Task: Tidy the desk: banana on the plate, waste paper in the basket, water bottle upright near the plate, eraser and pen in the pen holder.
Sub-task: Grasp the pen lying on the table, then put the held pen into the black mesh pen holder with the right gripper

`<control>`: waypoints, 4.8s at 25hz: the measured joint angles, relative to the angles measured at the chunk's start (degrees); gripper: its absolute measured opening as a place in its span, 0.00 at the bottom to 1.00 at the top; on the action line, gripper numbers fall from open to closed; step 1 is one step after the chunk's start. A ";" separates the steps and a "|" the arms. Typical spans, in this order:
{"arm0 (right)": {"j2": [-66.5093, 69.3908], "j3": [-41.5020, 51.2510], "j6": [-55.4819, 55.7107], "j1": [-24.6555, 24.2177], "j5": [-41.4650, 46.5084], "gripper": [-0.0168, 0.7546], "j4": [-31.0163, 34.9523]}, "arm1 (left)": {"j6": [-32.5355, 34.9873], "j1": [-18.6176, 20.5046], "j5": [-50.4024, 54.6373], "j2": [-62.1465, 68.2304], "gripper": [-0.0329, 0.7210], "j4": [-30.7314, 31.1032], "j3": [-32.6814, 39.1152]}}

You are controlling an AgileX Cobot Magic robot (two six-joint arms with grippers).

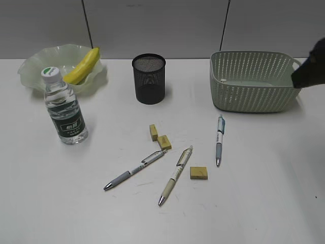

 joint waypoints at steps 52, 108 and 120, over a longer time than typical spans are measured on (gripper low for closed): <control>57.98 -31.94 26.41 9.50 14.55 0.62 -2.76 | 0.00 0.00 0.00 0.00 0.79 0.00 0.00; 55.51 -31.87 2.01 18.64 -59.80 0.15 -8.84 | 0.00 0.00 -0.01 0.00 0.79 -0.04 0.00; 59.91 -31.82 6.08 18.94 -60.83 0.15 -8.84 | 0.00 0.00 -0.01 0.00 0.79 -0.04 0.00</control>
